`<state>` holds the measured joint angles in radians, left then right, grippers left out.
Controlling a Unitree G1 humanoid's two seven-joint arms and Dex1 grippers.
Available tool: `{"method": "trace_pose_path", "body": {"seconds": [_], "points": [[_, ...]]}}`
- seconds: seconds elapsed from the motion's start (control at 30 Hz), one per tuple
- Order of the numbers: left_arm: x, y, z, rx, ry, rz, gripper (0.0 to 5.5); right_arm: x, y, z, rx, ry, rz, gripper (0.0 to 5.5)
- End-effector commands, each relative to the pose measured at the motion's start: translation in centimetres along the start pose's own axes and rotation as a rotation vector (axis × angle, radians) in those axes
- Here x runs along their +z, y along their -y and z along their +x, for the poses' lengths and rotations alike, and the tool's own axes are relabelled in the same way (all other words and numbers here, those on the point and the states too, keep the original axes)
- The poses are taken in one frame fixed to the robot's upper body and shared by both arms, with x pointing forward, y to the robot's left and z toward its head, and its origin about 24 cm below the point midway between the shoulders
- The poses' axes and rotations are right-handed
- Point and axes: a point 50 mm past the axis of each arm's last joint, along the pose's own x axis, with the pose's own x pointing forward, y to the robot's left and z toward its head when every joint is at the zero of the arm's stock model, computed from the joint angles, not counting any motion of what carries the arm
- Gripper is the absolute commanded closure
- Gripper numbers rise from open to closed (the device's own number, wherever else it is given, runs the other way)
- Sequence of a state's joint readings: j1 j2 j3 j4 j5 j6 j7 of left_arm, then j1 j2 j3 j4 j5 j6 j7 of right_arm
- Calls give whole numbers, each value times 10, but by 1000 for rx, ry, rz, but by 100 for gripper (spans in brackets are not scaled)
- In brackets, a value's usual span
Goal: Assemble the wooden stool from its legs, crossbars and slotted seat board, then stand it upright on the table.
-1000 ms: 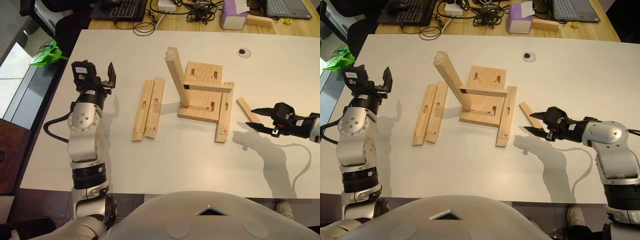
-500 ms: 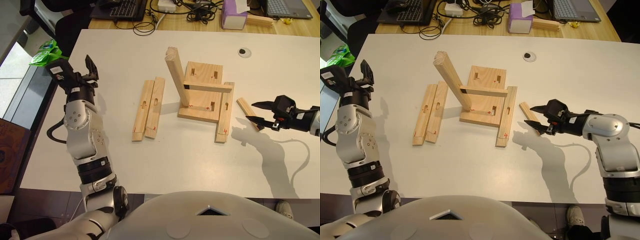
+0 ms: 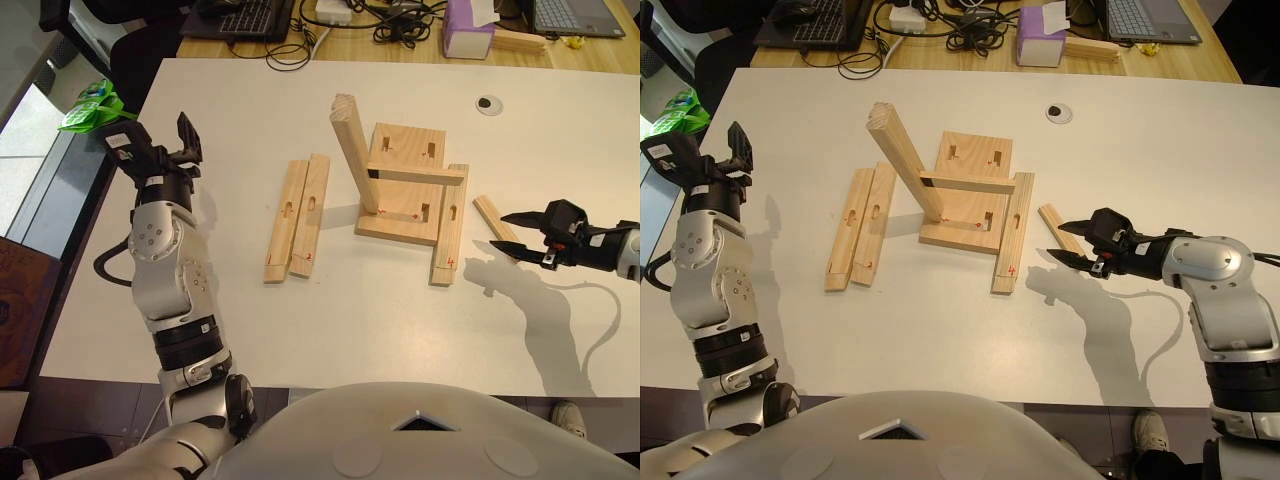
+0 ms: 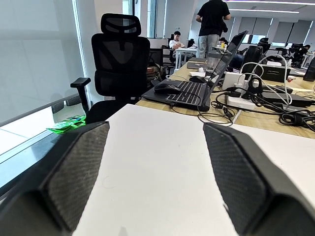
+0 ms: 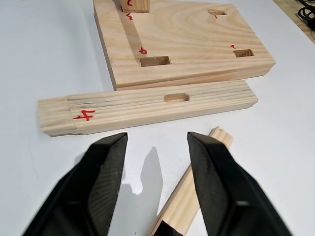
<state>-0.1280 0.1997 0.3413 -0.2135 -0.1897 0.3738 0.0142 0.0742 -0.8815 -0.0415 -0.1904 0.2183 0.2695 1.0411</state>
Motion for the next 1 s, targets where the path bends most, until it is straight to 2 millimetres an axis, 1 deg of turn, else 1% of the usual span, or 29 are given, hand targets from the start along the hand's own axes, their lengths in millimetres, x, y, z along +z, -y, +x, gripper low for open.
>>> {"method": "trace_pose_path", "body": {"seconds": [0.03,0.13,0.2,0.27,0.37,0.43,0.53,0.57,0.6,0.63,0.67,0.73,0.8,0.87,1.0], "points": [[0,15,2,-140,-28,-48,195,4,1,-4,-17,-7,-15,325],[2,24,0,-234,-30,-63,195,1,-5,-10,-29,-14,3,325],[-3,21,-6,-247,-57,-28,195,-3,-6,-15,-35,-32,14,325],[-14,17,-17,-276,-124,75,195,-3,-6,-18,-39,-38,16,325],[-24,22,-39,-415,-249,219,195,-5,-8,-22,-42,-40,32,325],[-24,21,-49,-479,-296,258,195,-9,-9,-26,-56,-41,54,325],[-19,20,-53,-541,-321,272,195,-12,-10,-27,-61,-39,81,325],[-16,21,-53,-559,-318,259,195,-11,-12,-27,-52,-35,88,306],[-14,22,-52,-576,-317,250,195,-11,-13,-26,-47,-32,93,298],[-14,23,-54,-609,-332,241,195,-10,-14,-25,-45,-29,96,269],[-16,23,-58,-646,-358,259,195,-10,-16,-24,-43,-24,102,265],[-20,20,-65,-693,-418,301,195,-10,-19,-21,-43,-20,110,230],[-23,16,-66,-691,-452,353,195,-11,-21,-21,-50,-17,115,193],[-30,12,-69,-688,-497,426,195,-11,-21,-20,-52,-15,116,164],[-50,13,-80,-705,-581,460,195,-13,-24,-19,-55,-16,113,90]]}}
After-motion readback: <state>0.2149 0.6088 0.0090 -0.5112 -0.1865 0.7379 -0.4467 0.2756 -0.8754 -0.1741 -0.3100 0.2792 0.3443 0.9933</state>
